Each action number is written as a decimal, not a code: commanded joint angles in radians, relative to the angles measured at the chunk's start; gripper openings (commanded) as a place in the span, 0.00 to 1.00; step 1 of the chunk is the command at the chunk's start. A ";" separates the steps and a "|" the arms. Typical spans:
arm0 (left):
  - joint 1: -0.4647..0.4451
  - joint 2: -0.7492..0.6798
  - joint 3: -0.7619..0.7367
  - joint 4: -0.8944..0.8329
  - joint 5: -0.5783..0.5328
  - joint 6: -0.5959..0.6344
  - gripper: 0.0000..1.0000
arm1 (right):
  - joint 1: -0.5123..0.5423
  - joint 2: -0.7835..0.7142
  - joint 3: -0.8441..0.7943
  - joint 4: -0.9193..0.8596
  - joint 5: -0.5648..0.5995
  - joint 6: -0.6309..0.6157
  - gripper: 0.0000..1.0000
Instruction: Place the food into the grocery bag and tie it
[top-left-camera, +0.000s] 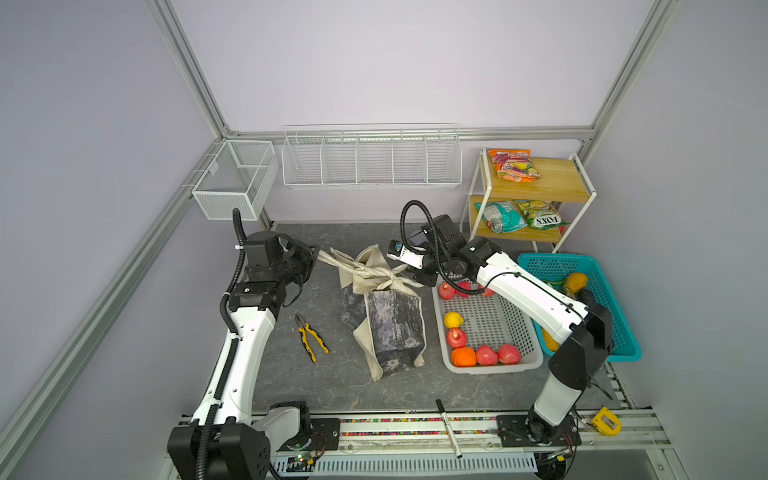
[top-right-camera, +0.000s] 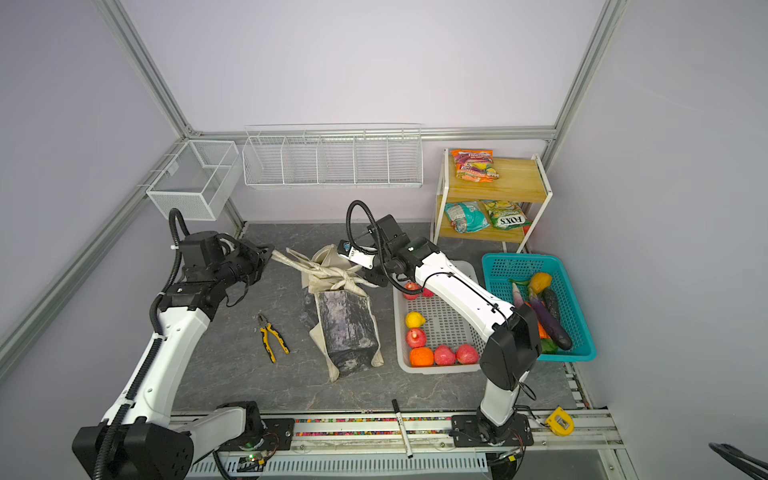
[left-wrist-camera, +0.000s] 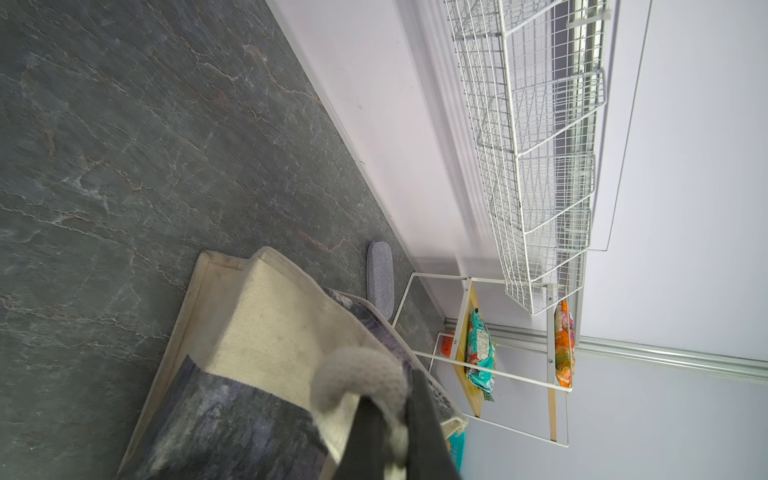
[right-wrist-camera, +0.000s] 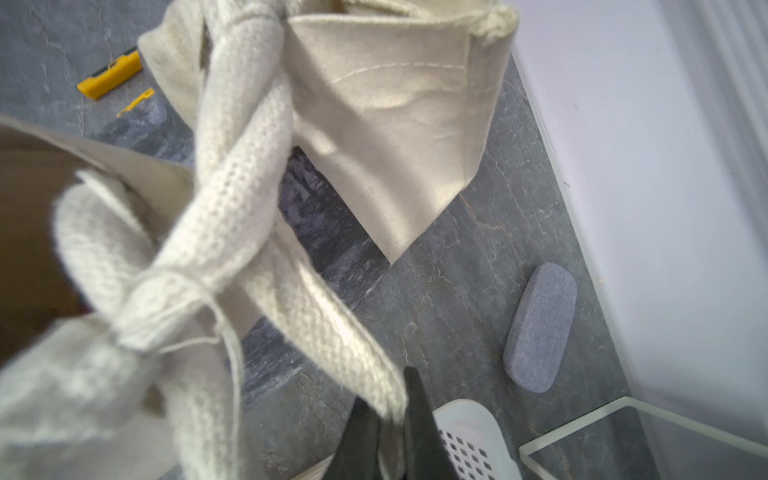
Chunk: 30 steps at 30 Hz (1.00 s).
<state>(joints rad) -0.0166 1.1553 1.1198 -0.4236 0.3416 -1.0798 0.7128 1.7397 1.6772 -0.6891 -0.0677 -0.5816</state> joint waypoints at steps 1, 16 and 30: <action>0.007 -0.014 -0.003 -0.029 -0.103 0.012 0.00 | -0.053 -0.097 -0.068 0.075 0.026 0.173 0.07; 0.206 0.086 0.002 0.020 -0.258 -0.032 0.00 | -0.231 -0.406 -0.495 0.068 0.132 0.457 0.07; 0.347 0.228 0.086 0.101 -0.185 -0.055 0.00 | -0.281 -0.462 -0.640 0.000 0.236 0.469 0.07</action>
<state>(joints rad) 0.1135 1.3560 1.1297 -0.5030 0.7048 -1.1564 0.5827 1.3529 1.0878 -0.3386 -0.1993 -0.1490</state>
